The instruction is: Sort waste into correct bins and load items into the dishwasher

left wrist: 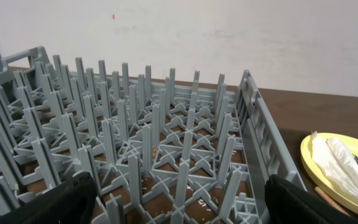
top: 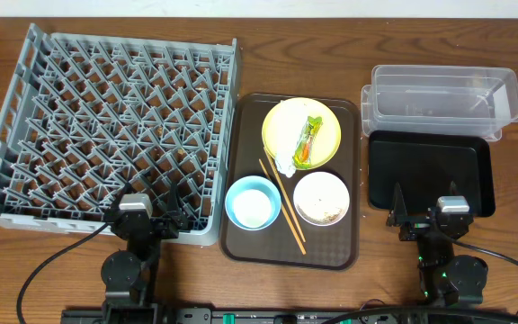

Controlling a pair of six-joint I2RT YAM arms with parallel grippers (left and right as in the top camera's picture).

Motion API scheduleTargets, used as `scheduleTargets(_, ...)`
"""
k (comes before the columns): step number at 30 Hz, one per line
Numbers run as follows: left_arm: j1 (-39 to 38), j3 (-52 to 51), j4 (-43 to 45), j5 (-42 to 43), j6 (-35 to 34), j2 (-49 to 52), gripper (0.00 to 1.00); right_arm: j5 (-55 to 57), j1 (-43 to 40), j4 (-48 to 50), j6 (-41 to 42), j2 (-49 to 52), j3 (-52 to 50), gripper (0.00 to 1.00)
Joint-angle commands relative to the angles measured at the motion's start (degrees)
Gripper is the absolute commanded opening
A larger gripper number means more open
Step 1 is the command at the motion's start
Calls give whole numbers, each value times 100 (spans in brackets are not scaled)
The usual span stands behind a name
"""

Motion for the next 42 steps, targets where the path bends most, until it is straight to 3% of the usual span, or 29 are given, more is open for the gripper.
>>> scheduleTargets(1,4,-46,-269,-70,-28,-35,89,-46,48,-22,-35,-31,-7,99)
scheduleTargets(31,4,-44,-52,-46,-35,-31,89,236,48,-7,-31,-31,-7,99)
scheduleTargets(34,4,33,-13,-50,-267,-20,89,247,48,-26,-35,35,-7,99)
scheduleTargets(42,4,831,-654,-267,-354,708,89,254,48,155,387,48,-7,99)
